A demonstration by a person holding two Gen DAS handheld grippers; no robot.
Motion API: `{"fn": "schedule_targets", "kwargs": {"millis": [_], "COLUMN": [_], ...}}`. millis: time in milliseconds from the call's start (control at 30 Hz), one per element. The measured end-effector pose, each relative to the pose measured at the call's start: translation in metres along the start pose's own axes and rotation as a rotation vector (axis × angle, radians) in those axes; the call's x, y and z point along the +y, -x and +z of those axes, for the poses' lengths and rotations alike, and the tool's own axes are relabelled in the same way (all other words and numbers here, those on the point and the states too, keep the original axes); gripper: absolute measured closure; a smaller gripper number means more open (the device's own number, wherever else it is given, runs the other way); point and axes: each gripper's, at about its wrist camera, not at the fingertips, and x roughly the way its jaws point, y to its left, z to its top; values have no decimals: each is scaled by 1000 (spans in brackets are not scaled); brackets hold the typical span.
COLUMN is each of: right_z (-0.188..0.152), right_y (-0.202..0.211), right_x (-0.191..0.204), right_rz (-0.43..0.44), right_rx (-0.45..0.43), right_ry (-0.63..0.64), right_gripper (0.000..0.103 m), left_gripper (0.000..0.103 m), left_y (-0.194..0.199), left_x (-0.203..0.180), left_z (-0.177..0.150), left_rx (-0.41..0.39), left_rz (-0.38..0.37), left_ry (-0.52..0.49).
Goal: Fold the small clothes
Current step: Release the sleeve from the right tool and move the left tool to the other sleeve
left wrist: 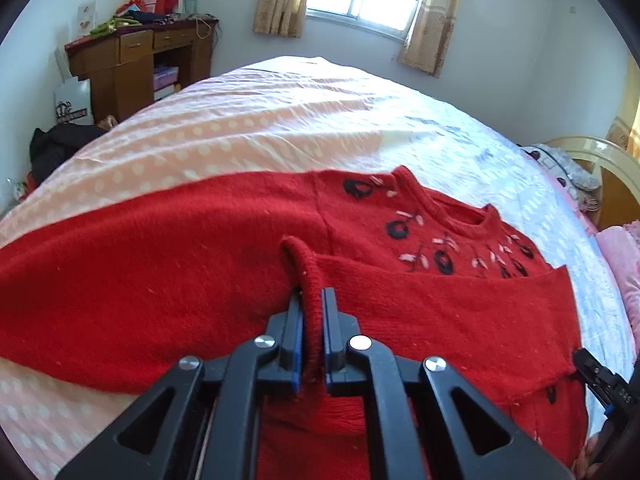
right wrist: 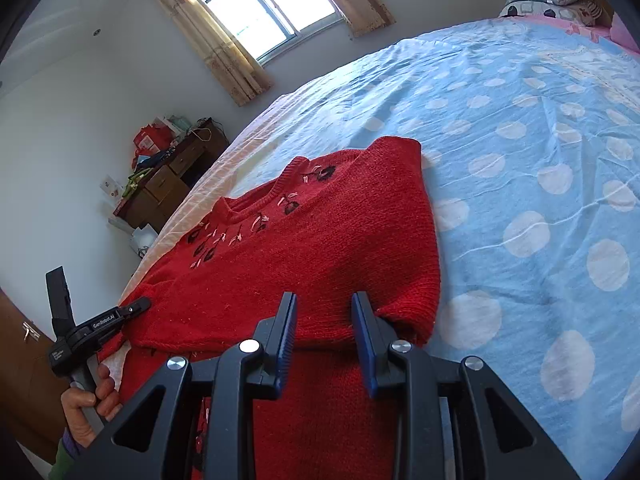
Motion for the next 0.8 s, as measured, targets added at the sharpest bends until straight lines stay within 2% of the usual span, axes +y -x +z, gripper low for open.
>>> {"fn": "schedule_targets", "kwargs": {"millis": [133,267,333,400,467,500,567,600,633,733,800], "right_z": [-1,-6,-7,-4,-1,-2,-4,-4,-4,-3,-2], "right_y": [4,21,13,-7,-8,-8,-6,-6,-6,-4,-4], "right_x": [6,23,27,24,26,28,30,30,29,25,23], "right_rz": [-7,25,-24,-64,-67,-71,-72,-63,-55,-33,-23], "right_rx": [-14,-102,-70,28,26,26,17,14,13,9,9], "right_ry": [24,105,123,96,105,116,131,132,129,108,99], "right_gripper": [74,72,66,65,64,63,59,58,58,58,58], "left_gripper": [95,95,94,90,88,84,61,39,21,7,2], "left_y": [-4,-9,-12,-14,-15,-15,-9,-3,5,46,78], "left_x": [12,16,14,11,5,3,4,7,11,37,68], "left_z": [1,1,3,3,3,3,0,-1,-2,-11,-16], "left_rx": [3,9,11,17,21,19,18,16,6,-79,-128], "left_rz": [15,39,61,91,128,136,120,111,112,125,145], "left_ry": [46,62,56,39,11,3,6,16,30,82,132]}}
